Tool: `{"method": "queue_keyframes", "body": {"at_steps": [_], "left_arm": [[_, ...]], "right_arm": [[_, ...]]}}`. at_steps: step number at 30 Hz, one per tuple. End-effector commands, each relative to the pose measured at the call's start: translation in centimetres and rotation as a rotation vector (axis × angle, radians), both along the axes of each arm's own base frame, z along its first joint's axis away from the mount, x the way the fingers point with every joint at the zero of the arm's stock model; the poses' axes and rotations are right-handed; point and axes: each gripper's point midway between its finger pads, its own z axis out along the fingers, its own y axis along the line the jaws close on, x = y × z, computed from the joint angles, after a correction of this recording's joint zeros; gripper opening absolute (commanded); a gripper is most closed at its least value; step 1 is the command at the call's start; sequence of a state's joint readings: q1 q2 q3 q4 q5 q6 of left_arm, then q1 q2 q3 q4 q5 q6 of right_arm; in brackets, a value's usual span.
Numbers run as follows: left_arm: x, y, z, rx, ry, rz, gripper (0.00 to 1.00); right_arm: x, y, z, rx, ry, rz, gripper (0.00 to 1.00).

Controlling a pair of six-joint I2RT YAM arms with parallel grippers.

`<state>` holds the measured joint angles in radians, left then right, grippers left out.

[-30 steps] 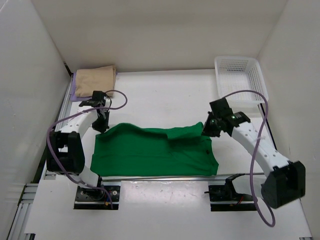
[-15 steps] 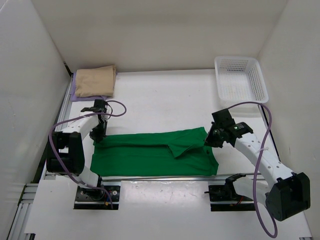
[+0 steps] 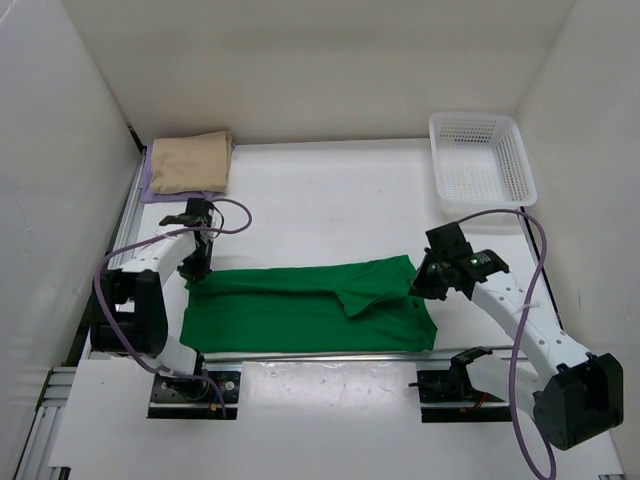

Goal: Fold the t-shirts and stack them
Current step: Fold the other side of the tshirt into a rectangle

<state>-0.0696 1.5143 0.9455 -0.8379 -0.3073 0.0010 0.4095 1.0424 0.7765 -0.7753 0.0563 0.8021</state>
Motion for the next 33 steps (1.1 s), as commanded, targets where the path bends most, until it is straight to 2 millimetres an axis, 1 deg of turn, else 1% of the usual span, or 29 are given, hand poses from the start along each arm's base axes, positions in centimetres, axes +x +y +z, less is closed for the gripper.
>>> {"method": "queue_keyframes", "body": {"at_steps": [1, 2, 3, 5, 6, 7, 9, 10, 11, 13, 14, 15, 16, 17, 18, 19, 20, 21, 22, 23, 24, 25, 26, 27, 28, 29, 30, 31, 33], "left_arm": [[-0.5, 0.1, 0.8, 0.014, -0.025, -0.003, 0.21], [-1.2, 0.2, 0.8, 0.015, -0.008, -0.003, 0.24], [-1.5, 0.2, 0.8, 0.016, 0.005, -0.003, 0.33], [-2.7, 0.3, 1.4, 0.005, 0.032, 0.005, 0.43], [-3.5, 0.4, 1.3, -0.015, 0.059, 0.018, 0.51], [-3.6, 0.9, 2.1, -0.016, 0.056, 0.041, 0.53], [-4.0, 1.3, 3.5, -0.016, 0.079, 0.061, 0.53], [-3.9, 1.5, 3.9, -0.016, 0.092, 0.070, 0.53], [-2.6, 1.5, 5.2, -0.017, 0.056, 0.070, 0.53], [-0.6, 0.6, 6.1, -0.040, 0.020, 0.042, 0.53], [0.9, -1.1, 6.5, -0.058, 0.018, -0.012, 0.53], [1.7, -2.5, 6.6, -0.080, 0.018, -0.052, 0.53], [2.1, -4.4, 6.4, -0.119, 0.034, -0.101, 0.53], [2.8, -6.3, 5.7, -0.143, 0.065, -0.149, 0.53], [3.8, -10.1, 6.7, -0.174, 0.041, -0.258, 0.56], [3.8, -12.8, 6.9, -0.219, 0.045, -0.326, 0.57], [4.4, -15.4, 6.9, -0.238, 0.024, -0.392, 0.58], [3.9, -19.8, 7.8, -0.253, -0.016, -0.526, 0.59], [3.4, -22.3, 7.9, -0.265, -0.040, -0.598, 0.61], [3.8, -25.1, 8.4, -0.275, -0.113, -0.666, 0.61], [1.7, -29.3, 8.6, -0.301, -0.137, -0.792, 0.61], [0.8, -31.4, 9.4, -0.329, -0.179, -0.849, 0.61], [-0.2, -33.3, 9.4, -0.359, -0.193, -0.901, 0.61], [-2.3, -36.2, 9.8, -0.409, -0.208, -0.986, 0.61], [-3.3, -37.5, 10.0, -0.437, -0.197, -1.023, 0.61], [-4.3, -38.7, 8.8, -0.451, -0.150, -1.054, 0.61], [-5.4, -40.0, 8.7, -0.456, -0.141, -1.093, 0.61], [-5.9, -40.6, 8.0, -0.454, -0.131, -1.107, 0.61], [-6.5, -41.7, 6.6, -0.450, -0.099, -1.129, 0.61]], "right_arm": [[-1.1, -0.3, -0.7, 0.002, 0.033, -0.008, 0.00], [-1.3, -0.4, -1.1, -0.001, 0.042, -0.008, 0.00], [-1.3, -0.2, -1.3, 0.010, 0.045, -0.012, 0.00], [-1.9, 0.1, -2.1, 0.031, 0.070, -0.012, 0.00], [-1.9, 0.1, -2.4, 0.031, 0.070, -0.012, 0.00], [-1.7, 0.2, -2.3, 0.036, 0.059, -0.012, 0.00], [-2.0, 0.1, -2.7, 0.031, 0.070, -0.012, 0.00], [-2.2, 0.0, -3.0, 0.027, 0.080, -0.012, 0.00], [-2.2, 0.0, -3.0, 0.027, 0.080, -0.012, 0.00], [-2.3, -0.1, -3.4, 0.024, 0.087, -0.013, 0.00], [-2.3, -0.1, -3.4, 0.024, 0.087, -0.013, 0.00], [-2.0, 0.0, -3.3, 0.028, 0.077, -0.012, 0.00], [-2.3, 0.1, -3.6, 0.032, 0.089, -0.009, 0.00], [-2.2, 0.2, -3.7, 0.036, 0.091, -0.018, 0.00], [-2.2, 0.2, -3.7, 0.036, 0.091, -0.018, 0.00], [-2.2, 0.2, -3.9, 0.032, 0.101, -0.019, 0.00], [-2.0, 0.3, -3.6, 0.035, 0.093, -0.019, 0.00], [-1.8, 0.4, -3.8, 0.034, 0.095, -0.019, 0.00], [-1.4, 0.2, -3.6, 0.023, 0.087, -0.025, 0.00], [-0.6, 0.1, -3.5, 0.016, 0.082, -0.041, 0.00], [-0.4, 0.2, -3.5, 0.010, 0.086, -0.033, 0.00], [0.4, 0.1, -3.4, 0.013, 0.081, -0.046, 0.00], [0.8, 0.0, -3.8, -0.002, 0.106, -0.047, 0.00], [2.0, 0.0, -3.1, -0.010, 0.088, -0.048, 0.00], [2.6, -0.1, -3.7, -0.025, 0.110, -0.044, 0.00], [3.1, 0.1, -3.8, -0.032, 0.118, -0.036, 0.00], [4.1, 0.4, -3.3, -0.031, 0.106, -0.027, 0.00], [4.4, 0.4, -4.0, -0.039, 0.140, -0.021, 0.00], [4.8, 0.7, -4.3, -0.037, 0.158, -0.018, 0.00]]}}
